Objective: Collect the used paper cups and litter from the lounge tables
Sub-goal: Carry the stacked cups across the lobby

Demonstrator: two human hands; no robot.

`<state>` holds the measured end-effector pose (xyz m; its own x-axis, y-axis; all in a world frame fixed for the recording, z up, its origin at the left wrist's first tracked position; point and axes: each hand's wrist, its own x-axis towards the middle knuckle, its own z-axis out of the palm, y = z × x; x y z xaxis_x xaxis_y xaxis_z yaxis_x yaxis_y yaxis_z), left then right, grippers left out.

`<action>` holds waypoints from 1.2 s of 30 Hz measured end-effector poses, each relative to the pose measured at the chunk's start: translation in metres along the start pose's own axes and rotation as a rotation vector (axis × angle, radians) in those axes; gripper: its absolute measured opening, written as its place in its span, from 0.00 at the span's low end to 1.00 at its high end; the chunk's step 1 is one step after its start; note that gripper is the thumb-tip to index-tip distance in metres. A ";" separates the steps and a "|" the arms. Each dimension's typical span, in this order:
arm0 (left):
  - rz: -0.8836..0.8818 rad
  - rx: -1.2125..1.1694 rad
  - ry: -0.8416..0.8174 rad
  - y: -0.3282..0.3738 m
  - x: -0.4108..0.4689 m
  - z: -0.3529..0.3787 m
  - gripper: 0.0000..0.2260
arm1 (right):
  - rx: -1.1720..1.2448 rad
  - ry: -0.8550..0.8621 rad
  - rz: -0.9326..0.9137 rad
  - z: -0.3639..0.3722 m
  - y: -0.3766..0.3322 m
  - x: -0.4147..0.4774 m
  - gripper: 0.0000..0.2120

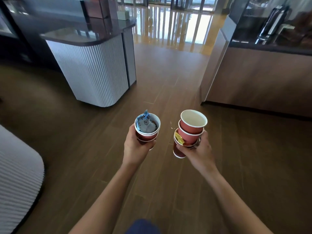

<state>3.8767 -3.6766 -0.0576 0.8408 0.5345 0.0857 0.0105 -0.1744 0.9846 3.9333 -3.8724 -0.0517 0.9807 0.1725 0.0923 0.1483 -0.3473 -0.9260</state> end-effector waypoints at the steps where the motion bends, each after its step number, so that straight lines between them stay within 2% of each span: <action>1: 0.002 0.004 0.001 0.000 0.012 0.004 0.32 | -0.001 -0.003 0.000 0.002 0.001 0.012 0.38; 26: 0.009 0.058 -0.093 -0.036 0.429 0.079 0.30 | -0.001 0.118 0.018 0.106 0.017 0.406 0.39; 36: 0.017 0.031 -0.076 -0.042 0.602 0.164 0.30 | -0.021 0.089 0.010 0.106 0.045 0.598 0.40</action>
<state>4.4712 -3.4832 -0.0728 0.8796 0.4672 0.0894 0.0115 -0.2087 0.9779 4.5125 -3.6872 -0.0766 0.9894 0.0872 0.1160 0.1402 -0.3681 -0.9192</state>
